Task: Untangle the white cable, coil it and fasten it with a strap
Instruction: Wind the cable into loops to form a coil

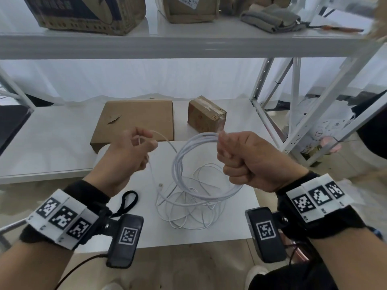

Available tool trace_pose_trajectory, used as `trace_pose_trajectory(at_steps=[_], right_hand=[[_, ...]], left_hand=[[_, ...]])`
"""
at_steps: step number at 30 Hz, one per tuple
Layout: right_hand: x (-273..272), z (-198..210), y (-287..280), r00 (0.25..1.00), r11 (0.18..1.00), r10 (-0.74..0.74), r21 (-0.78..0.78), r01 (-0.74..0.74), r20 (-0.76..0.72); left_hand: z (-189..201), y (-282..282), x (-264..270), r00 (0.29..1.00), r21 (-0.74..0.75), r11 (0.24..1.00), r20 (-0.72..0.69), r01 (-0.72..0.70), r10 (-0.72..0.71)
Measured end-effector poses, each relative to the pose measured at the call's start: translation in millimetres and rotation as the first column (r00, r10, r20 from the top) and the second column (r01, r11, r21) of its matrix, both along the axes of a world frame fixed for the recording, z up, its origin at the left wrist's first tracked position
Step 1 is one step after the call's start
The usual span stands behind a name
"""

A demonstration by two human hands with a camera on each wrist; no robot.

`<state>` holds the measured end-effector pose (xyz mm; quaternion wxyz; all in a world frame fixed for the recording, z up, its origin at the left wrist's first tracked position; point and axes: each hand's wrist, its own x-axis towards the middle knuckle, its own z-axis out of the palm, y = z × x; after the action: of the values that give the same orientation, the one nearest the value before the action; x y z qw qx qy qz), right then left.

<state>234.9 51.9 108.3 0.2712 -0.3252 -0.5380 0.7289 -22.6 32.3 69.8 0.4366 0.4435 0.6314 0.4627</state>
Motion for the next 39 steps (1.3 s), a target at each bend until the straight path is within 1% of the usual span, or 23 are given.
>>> trace_pose_trajectory(at_steps=[2, 4, 5, 6, 8, 10, 12, 15, 16, 18, 21, 22, 23, 25, 26, 28, 29, 30, 32, 34, 35, 37, 39], right_hand=[[0, -3, 0, 0.995, 0.995, 0.090, 0.031, -0.092, 0.035], [-3, -5, -3, 0.983, 0.983, 0.157, 0.080, -0.165, 0.097], [-5, -6, -5, 0.973, 0.973, 0.172, 0.125, -0.192, 0.153], [-8, -7, -7, 0.959, 0.960, 0.175, 0.180, -0.216, 0.223], [-15, -9, -12, 0.923, 0.915, 0.147, 0.305, -0.263, 0.355], [-19, -13, -12, 0.896, 0.862, 0.076, 0.424, -0.280, 0.437], [-22, -16, -12, 0.890, 0.847, 0.000, 0.474, -0.242, 0.455], [-24, -19, -11, 0.903, 0.857, -0.085, 0.493, -0.150, 0.422], [-25, -20, -10, 0.901, 0.856, -0.105, 0.499, -0.134, 0.421], [-27, -22, -10, 0.895, 0.843, -0.109, 0.518, -0.148, 0.433], [-31, -28, -8, 0.872, 0.773, -0.117, 0.595, -0.220, 0.475], [-31, -29, -8, 0.870, 0.766, -0.128, 0.605, -0.219, 0.476], [-31, -30, -7, 0.876, 0.775, -0.134, 0.599, -0.199, 0.464], [-30, -31, -6, 0.906, 0.834, -0.143, 0.541, -0.106, 0.399], [-30, -30, -5, 0.931, 0.884, -0.154, 0.467, -0.020, 0.331], [-27, -28, -1, 0.971, 0.959, -0.200, 0.232, 0.165, 0.134], [-26, -25, 0, 0.971, 0.966, -0.235, 0.120, 0.229, 0.045], [-25, -24, 3, 0.962, 0.961, -0.272, 0.039, 0.273, -0.013], [-22, -21, 6, 0.944, 0.946, -0.324, -0.054, 0.321, -0.065], [-21, -22, 7, 0.943, 0.944, -0.326, -0.068, 0.322, -0.069], [-21, -23, 7, 0.949, 0.951, -0.309, -0.039, 0.307, -0.056], [-23, -27, 5, 0.958, 0.954, -0.288, 0.096, 0.284, 0.021], [-25, -32, 4, 0.933, 0.924, -0.329, 0.253, 0.287, 0.146]], left_hand=[[7, -2, 4, 0.983, 0.050, 0.998, 0.182, 0.029, -0.038], [11, -5, 11, 0.963, 0.070, 0.995, 0.254, 0.075, -0.090], [12, -8, 16, 0.964, 0.074, 0.992, 0.238, 0.100, -0.115], [13, -11, 20, 0.972, 0.084, 0.988, 0.183, 0.133, -0.146], [13, -16, 28, 0.973, 0.120, 0.966, -0.003, 0.230, -0.232], [11, -20, 34, 0.944, 0.143, 0.938, -0.150, 0.314, -0.293], [10, -21, 37, 0.938, 0.131, 0.943, -0.212, 0.306, -0.275], [14, -22, 38, 0.914, 0.140, 0.945, -0.328, 0.295, -0.237], [14, -23, 38, 0.909, 0.152, 0.941, -0.343, 0.303, -0.237], [13, -24, 37, 0.921, 0.184, 0.935, -0.309, 0.304, -0.239], [10, -26, 39, 0.920, 0.210, 0.923, -0.298, 0.322, -0.254], [8, -26, 41, 0.922, 0.207, 0.921, -0.283, 0.330, -0.266], [8, -26, 43, 0.933, 0.199, 0.925, -0.226, 0.324, -0.279], [9, -26, 44, 0.952, 0.179, 0.936, -0.073, 0.304, -0.296], [7, -25, 43, 0.953, 0.185, 0.935, -0.037, 0.303, -0.301], [4, -23, 38, 0.947, 0.196, 0.927, -0.089, 0.319, -0.307], [2, -22, 36, 0.946, 0.196, 0.927, -0.111, 0.320, -0.303], [1, -22, 35, 0.951, 0.196, 0.931, -0.096, 0.307, -0.293], [-2, -22, 36, 0.967, 0.203, 0.949, 0.038, 0.241, -0.253], [-4, -23, 39, 0.961, 0.214, 0.961, 0.173, 0.177, -0.216], [-3, -23, 42, 0.954, 0.211, 0.966, 0.222, 0.152, -0.199], [-2, -23, 49, 0.920, 0.175, 0.980, 0.361, 0.095, -0.154], [0, -23, 55, 0.842, 0.103, 0.994, 0.533, 0.041, -0.089]])
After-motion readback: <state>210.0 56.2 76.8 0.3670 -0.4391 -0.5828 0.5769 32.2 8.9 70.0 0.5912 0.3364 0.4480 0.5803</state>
